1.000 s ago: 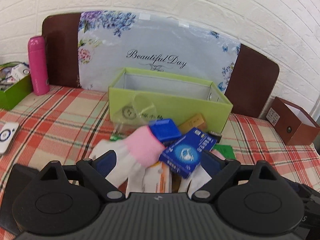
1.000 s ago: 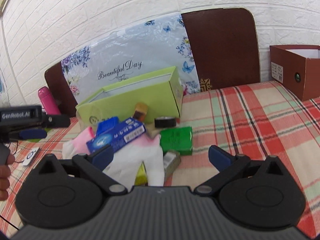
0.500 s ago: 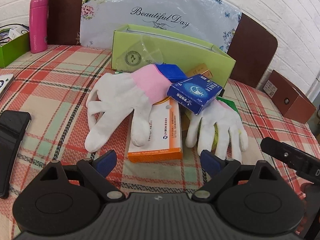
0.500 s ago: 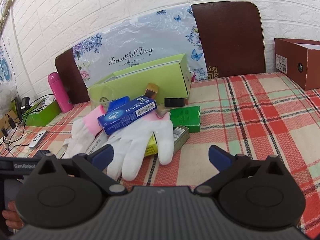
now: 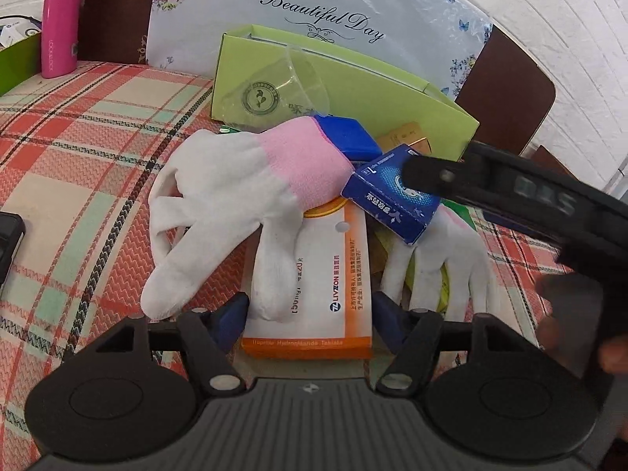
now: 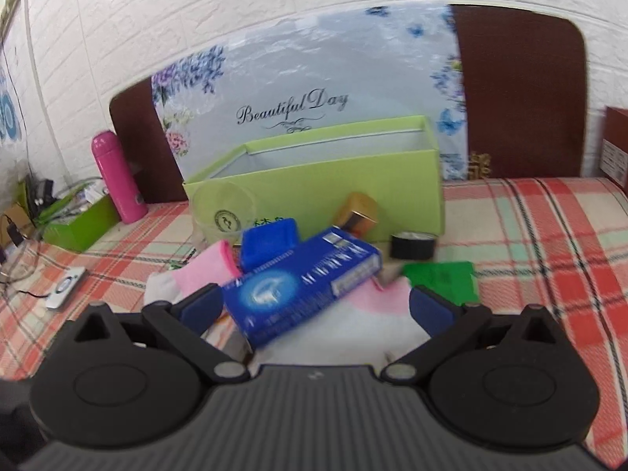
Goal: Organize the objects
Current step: 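Grasp the blue medicine box with the right tool while the left tool grasps the orange-white box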
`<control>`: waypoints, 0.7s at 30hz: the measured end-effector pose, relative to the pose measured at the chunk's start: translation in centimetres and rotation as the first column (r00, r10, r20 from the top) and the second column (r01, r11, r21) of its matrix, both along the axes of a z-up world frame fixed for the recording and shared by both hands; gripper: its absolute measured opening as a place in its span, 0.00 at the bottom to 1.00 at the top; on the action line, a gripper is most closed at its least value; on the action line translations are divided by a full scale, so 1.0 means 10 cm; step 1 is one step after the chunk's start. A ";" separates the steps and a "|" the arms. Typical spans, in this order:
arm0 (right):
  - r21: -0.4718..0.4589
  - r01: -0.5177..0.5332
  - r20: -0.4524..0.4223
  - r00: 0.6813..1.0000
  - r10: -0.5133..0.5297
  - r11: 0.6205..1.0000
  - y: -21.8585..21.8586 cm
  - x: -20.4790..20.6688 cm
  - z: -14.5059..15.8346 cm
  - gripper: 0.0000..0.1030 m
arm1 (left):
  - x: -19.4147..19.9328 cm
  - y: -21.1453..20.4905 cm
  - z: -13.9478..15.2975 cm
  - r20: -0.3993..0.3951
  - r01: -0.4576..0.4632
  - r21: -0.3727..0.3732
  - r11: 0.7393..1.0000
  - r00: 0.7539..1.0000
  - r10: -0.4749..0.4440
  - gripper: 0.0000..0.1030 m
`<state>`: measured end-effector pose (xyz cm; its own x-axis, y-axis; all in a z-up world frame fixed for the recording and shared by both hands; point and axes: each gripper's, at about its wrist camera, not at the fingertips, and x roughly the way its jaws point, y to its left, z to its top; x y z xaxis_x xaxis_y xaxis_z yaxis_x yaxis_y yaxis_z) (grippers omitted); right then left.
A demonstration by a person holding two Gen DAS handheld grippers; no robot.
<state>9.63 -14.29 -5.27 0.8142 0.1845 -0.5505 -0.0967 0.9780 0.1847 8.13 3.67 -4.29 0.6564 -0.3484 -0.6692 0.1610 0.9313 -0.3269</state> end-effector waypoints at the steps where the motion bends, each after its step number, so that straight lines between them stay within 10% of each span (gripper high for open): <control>1: -0.028 0.016 -0.009 1.000 -0.016 0.999 0.08 0.09 -0.02 1.00 | -0.02 0.01 0.00 0.000 0.003 0.002 1.000 1.000 -0.003 0.68; 5: -0.161 0.061 -0.004 0.998 -0.063 0.985 0.35 0.34 -0.16 0.99 | -0.12 0.03 0.02 0.009 0.036 0.034 0.999 0.999 -0.037 0.67; 10: -0.114 -0.049 0.015 0.999 0.051 0.992 0.18 0.15 -0.13 0.47 | -0.30 0.06 0.01 -0.002 0.100 0.063 0.993 0.995 -0.100 0.67; 12: -0.110 -0.086 0.016 0.996 0.088 0.990 0.05 0.03 -0.09 0.44 | -0.41 0.06 0.01 -0.007 0.139 0.083 0.987 0.990 -0.139 0.67; 17: -0.123 -0.081 0.003 0.997 0.082 0.989 -0.13 -0.21 -0.01 0.52 | -0.53 0.03 -0.01 -0.021 0.129 0.125 0.984 0.992 -0.127 0.69; 19: -0.117 -0.049 0.029 0.998 0.053 0.992 -0.08 -0.22 0.06 0.88 | -0.48 -0.01 0.00 -0.015 0.091 0.142 0.986 0.996 -0.090 0.70; 21: -0.126 -0.030 0.055 0.998 0.037 0.992 0.03 -0.17 0.09 0.95 | -0.44 -0.04 0.02 -0.010 0.070 0.146 0.987 0.998 -0.069 0.72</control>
